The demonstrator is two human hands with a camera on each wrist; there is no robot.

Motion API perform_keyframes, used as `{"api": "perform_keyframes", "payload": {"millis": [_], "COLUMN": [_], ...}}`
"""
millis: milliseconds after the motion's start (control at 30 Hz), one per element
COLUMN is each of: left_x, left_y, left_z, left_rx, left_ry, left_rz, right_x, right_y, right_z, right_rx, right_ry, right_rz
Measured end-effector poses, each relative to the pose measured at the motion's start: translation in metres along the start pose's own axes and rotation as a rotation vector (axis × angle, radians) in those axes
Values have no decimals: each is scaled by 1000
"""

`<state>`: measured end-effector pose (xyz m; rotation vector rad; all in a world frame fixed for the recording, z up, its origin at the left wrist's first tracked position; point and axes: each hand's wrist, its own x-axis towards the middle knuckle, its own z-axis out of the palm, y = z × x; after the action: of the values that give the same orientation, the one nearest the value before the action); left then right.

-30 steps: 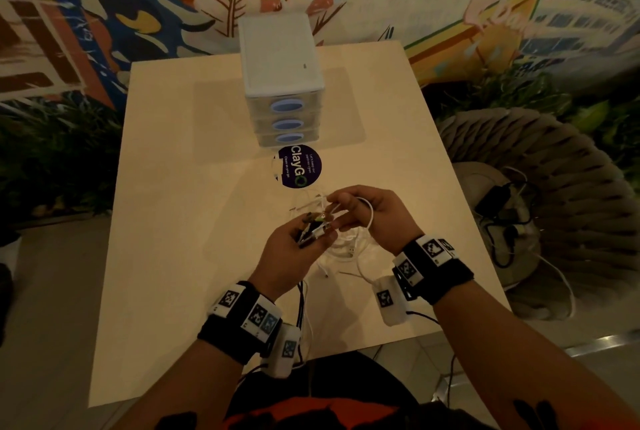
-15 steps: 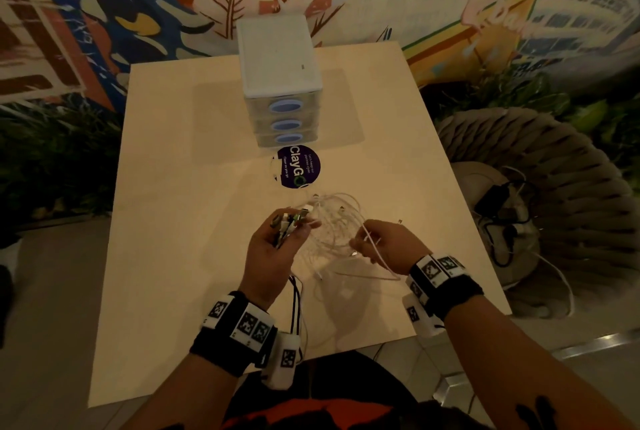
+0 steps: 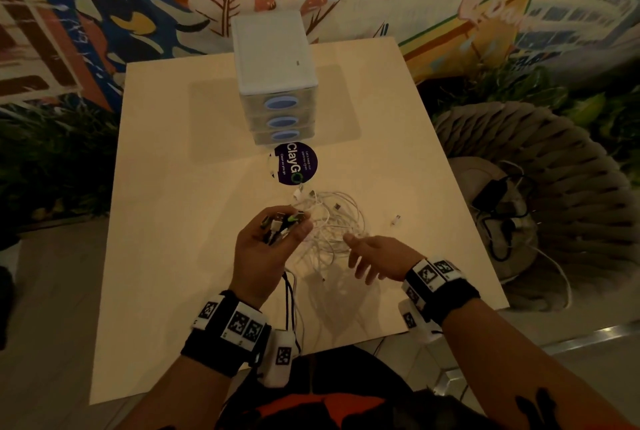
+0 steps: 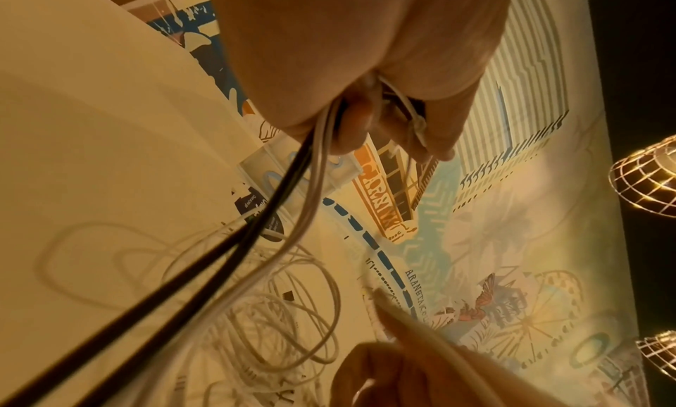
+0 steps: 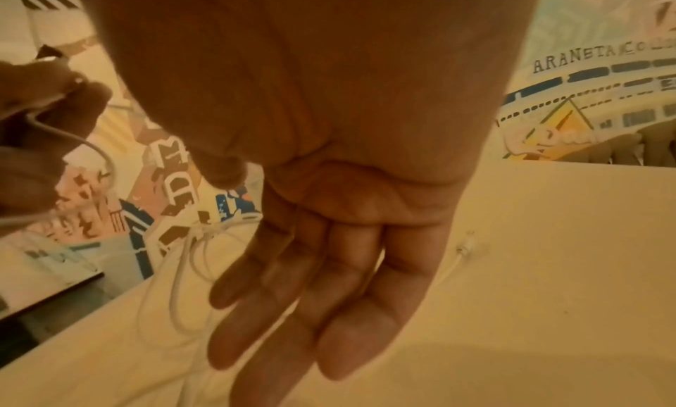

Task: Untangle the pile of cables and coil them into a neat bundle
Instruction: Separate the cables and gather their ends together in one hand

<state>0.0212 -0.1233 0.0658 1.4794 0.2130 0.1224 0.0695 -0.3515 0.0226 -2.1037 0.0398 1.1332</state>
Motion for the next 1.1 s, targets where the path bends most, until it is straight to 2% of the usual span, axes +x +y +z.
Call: {"api": "perform_keyframes", "payload": {"millis": [167, 233, 300, 500, 733, 800, 967, 1100], "left_x": [3, 2, 1, -4, -2, -3, -2, -4], "left_y": [3, 3, 4, 4, 3, 3, -1, 1], "left_z": [0, 0, 1, -2, -14, -16, -19, -16], "left_rx": [-73, -83, -89, -138, -127, -127, -37, 9], "left_ry": [38, 52, 55, 66, 83, 98, 85, -4], "left_rz": [-11, -14, -17, -24, -20, -16, 1, 29], "right_x": [8, 15, 24, 45, 14, -7, -45, -63], "right_y": [6, -1, -7, 0, 12, 19, 38, 30], "right_z": [25, 41, 56, 84, 58, 45, 19, 3], "right_rx": [-288, -358, -396, -267, -121, -94, -61, -33], "right_ry": [-252, -308, -312, -296, -257, -198, 189, 421], "right_rz": [43, 74, 97, 91, -14, -97, -381, -523]}}
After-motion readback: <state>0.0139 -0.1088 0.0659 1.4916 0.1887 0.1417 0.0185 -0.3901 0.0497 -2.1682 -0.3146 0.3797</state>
